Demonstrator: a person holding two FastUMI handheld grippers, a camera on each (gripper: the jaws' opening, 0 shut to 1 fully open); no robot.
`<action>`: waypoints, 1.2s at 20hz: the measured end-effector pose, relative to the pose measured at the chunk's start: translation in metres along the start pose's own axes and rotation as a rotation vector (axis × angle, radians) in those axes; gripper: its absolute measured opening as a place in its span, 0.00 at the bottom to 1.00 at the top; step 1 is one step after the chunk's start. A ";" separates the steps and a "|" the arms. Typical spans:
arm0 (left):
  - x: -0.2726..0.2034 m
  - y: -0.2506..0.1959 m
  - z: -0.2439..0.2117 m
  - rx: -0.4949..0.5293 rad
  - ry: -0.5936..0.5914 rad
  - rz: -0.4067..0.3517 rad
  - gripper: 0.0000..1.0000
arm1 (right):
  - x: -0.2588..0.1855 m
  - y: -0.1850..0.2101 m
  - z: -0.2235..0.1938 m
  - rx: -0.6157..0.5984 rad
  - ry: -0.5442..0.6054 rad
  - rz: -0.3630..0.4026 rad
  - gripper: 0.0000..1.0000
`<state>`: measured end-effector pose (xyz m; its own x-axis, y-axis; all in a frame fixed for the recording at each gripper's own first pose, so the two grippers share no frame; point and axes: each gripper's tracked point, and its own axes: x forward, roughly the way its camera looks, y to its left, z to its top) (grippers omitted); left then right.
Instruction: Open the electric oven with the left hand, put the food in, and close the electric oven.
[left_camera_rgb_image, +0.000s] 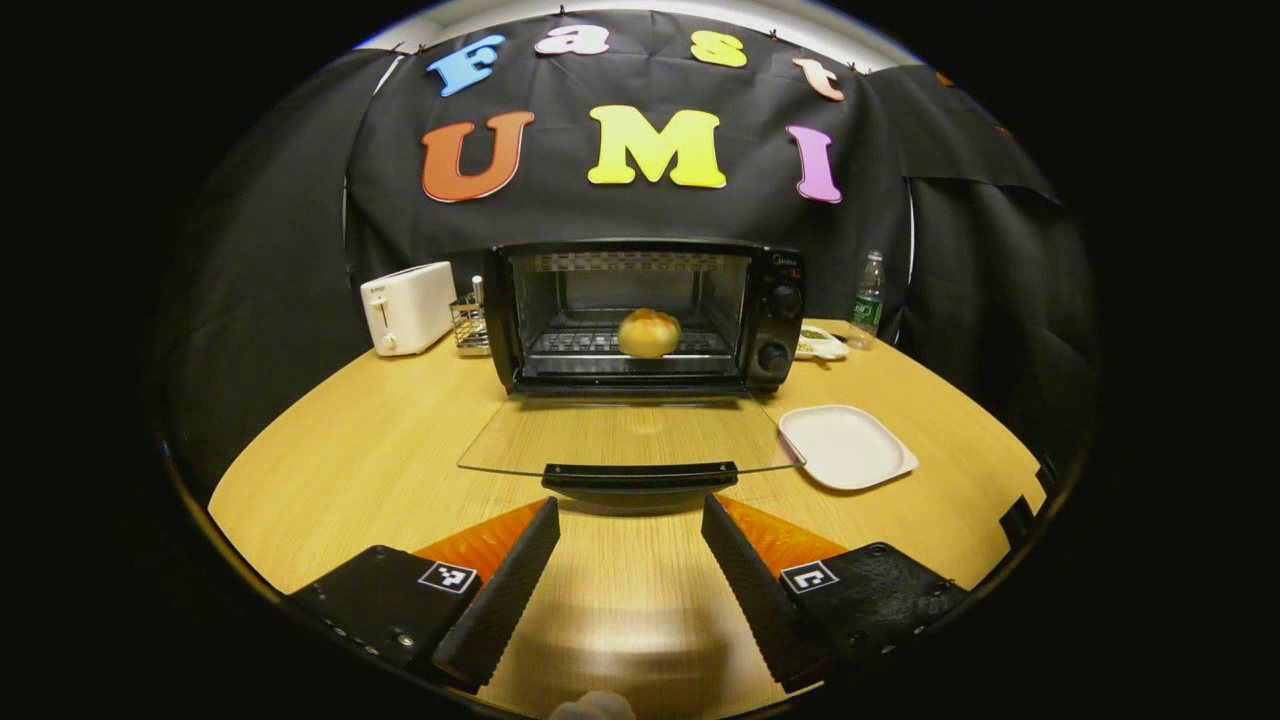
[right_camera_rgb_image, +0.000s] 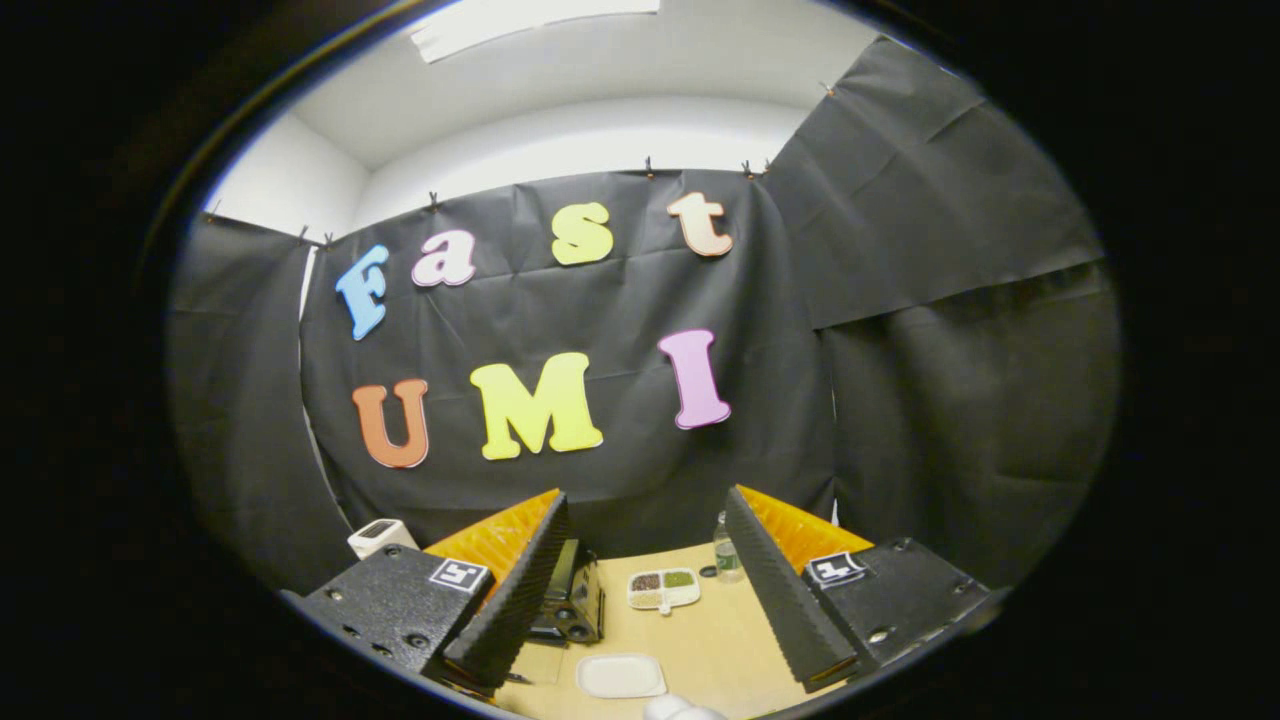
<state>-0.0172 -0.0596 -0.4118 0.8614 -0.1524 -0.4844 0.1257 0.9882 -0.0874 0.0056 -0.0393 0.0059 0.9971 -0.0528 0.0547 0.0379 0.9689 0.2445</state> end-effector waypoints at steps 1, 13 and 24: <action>0.007 -0.004 -0.006 -0.001 0.022 -0.007 0.94 | 0.002 -0.004 -0.003 0.004 0.009 -0.007 0.96; 0.052 0.005 -0.035 0.003 0.176 0.015 0.95 | 0.021 -0.019 -0.017 0.039 0.064 -0.034 0.96; 0.056 0.002 -0.016 0.034 0.120 0.007 1.00 | 0.030 -0.012 -0.026 0.026 0.091 -0.022 0.96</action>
<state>0.0238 -0.0662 -0.4534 0.7977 -0.1443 -0.5855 0.1383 0.9888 -0.0554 0.0371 -0.0464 -0.0204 0.9979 -0.0508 -0.0393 0.0595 0.9610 0.2700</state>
